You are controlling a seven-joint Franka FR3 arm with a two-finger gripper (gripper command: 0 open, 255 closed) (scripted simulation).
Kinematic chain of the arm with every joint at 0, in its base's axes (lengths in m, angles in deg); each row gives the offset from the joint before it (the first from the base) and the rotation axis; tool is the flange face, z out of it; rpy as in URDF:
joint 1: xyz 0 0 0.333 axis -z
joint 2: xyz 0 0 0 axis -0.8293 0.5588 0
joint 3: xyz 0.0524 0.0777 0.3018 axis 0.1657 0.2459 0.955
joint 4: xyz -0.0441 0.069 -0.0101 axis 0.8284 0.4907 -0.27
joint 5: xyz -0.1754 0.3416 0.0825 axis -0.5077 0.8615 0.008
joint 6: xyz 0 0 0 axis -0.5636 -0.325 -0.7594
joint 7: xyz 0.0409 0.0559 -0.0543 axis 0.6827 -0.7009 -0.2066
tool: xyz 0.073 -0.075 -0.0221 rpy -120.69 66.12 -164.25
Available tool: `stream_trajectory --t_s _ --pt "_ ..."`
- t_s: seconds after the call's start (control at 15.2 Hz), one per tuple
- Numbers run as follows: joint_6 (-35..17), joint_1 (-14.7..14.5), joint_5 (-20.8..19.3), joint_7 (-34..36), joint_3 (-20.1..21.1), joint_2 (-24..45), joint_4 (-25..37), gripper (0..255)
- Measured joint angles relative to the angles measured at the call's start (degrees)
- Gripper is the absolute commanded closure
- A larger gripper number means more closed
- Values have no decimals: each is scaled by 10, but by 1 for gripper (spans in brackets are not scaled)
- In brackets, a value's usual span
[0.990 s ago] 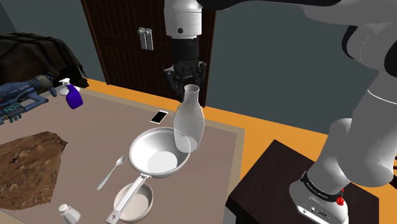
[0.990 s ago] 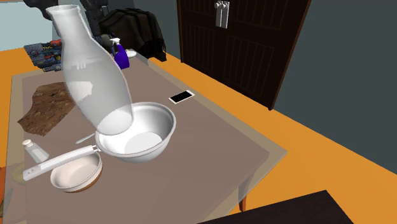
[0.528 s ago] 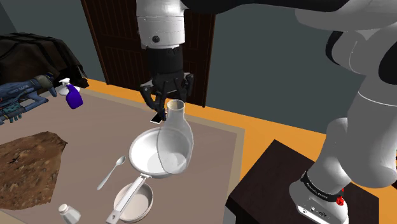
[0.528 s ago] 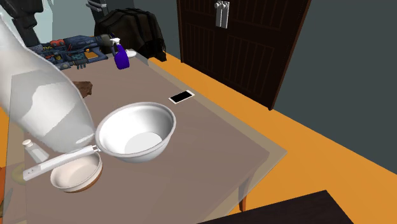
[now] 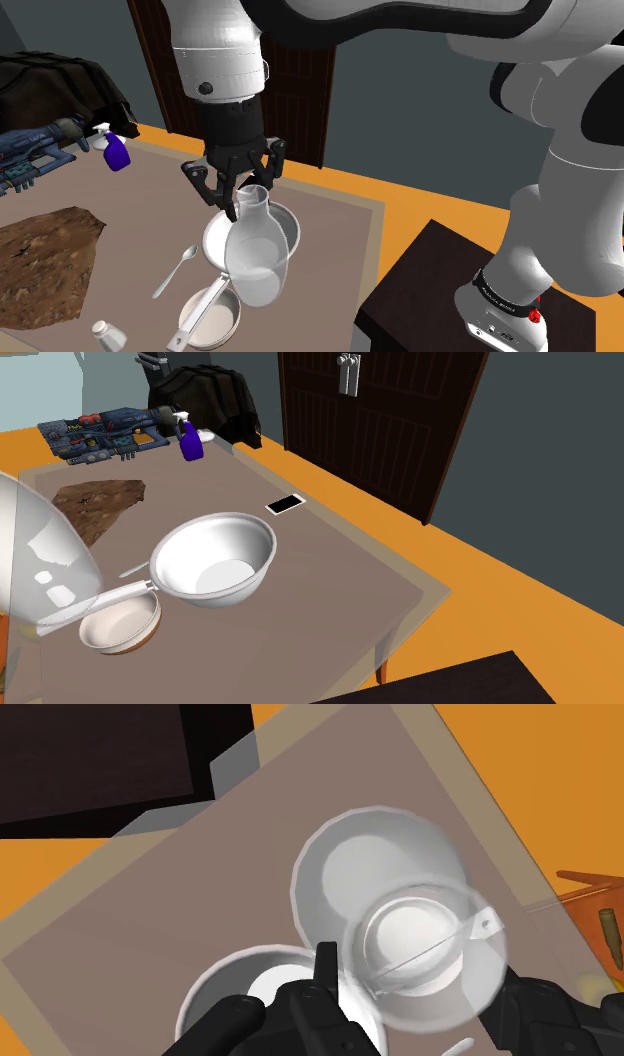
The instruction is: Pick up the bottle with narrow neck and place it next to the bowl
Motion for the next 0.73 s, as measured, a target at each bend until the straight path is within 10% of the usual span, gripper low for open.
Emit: stream_trajectory --t_s 0.73 --pt "-91 7 5 -8 -2 -14 -105 255"
